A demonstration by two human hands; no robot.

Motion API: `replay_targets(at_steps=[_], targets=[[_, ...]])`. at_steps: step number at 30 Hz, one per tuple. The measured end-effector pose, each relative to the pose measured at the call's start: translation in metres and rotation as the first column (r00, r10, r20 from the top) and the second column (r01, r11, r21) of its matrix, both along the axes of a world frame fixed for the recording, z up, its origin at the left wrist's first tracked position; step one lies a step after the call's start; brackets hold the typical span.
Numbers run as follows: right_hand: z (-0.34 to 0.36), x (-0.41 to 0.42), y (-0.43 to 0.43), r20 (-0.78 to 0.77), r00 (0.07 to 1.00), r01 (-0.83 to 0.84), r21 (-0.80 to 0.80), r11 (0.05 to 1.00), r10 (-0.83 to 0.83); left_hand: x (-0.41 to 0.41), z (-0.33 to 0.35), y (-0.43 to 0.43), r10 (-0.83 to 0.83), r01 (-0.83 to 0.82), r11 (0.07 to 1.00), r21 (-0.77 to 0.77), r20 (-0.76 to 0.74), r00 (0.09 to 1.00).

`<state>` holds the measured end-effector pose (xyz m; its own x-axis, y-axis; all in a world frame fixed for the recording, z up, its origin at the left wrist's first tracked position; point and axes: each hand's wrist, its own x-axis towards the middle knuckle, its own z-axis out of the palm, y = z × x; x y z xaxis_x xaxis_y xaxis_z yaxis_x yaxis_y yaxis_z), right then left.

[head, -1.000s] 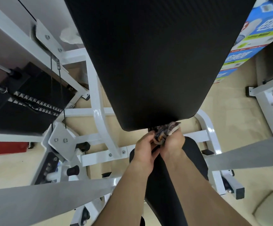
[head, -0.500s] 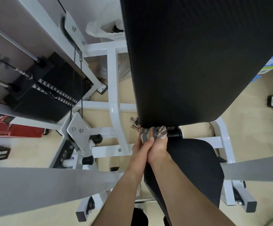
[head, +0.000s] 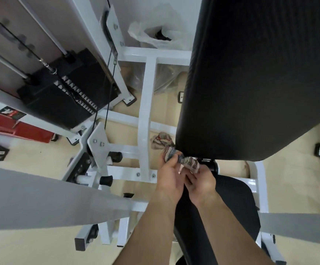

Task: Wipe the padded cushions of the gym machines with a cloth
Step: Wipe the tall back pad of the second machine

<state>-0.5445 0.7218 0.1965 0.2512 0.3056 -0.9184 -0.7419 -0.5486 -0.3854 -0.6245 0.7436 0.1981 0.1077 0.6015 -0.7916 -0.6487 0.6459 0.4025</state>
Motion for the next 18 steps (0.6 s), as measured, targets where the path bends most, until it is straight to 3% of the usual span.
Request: replay_targets(at_steps=[5, 12, 15, 18], targets=[[0.007, -0.001, 0.007, 0.045, 0.995, -0.091, -0.027, 0.995, 0.093, -0.014, 0.026, 0.027, -0.115, 0.145, 0.977, 0.154, -0.19, 0.975], [0.032, -0.022, 0.019, 0.038, 0.987, -0.156, -0.056, 0.986, 0.158, -0.013, 0.074, 0.041, -0.22, 0.431, 0.852, 0.297, -0.544, 0.81], [0.043, -0.026, 0.025, 0.054, 0.976, -0.209, -0.039, 0.977, 0.211, -0.012, 0.057, 0.03, -0.287, 0.451, 0.872, 0.189, -0.551, 0.784], [0.055, -0.019, 0.024, 0.093, 0.947, -0.297, -0.105, 0.949, 0.307, -0.011, 0.044, 0.026, -0.293, 0.372, 0.923, 0.096, -0.449, 0.844]])
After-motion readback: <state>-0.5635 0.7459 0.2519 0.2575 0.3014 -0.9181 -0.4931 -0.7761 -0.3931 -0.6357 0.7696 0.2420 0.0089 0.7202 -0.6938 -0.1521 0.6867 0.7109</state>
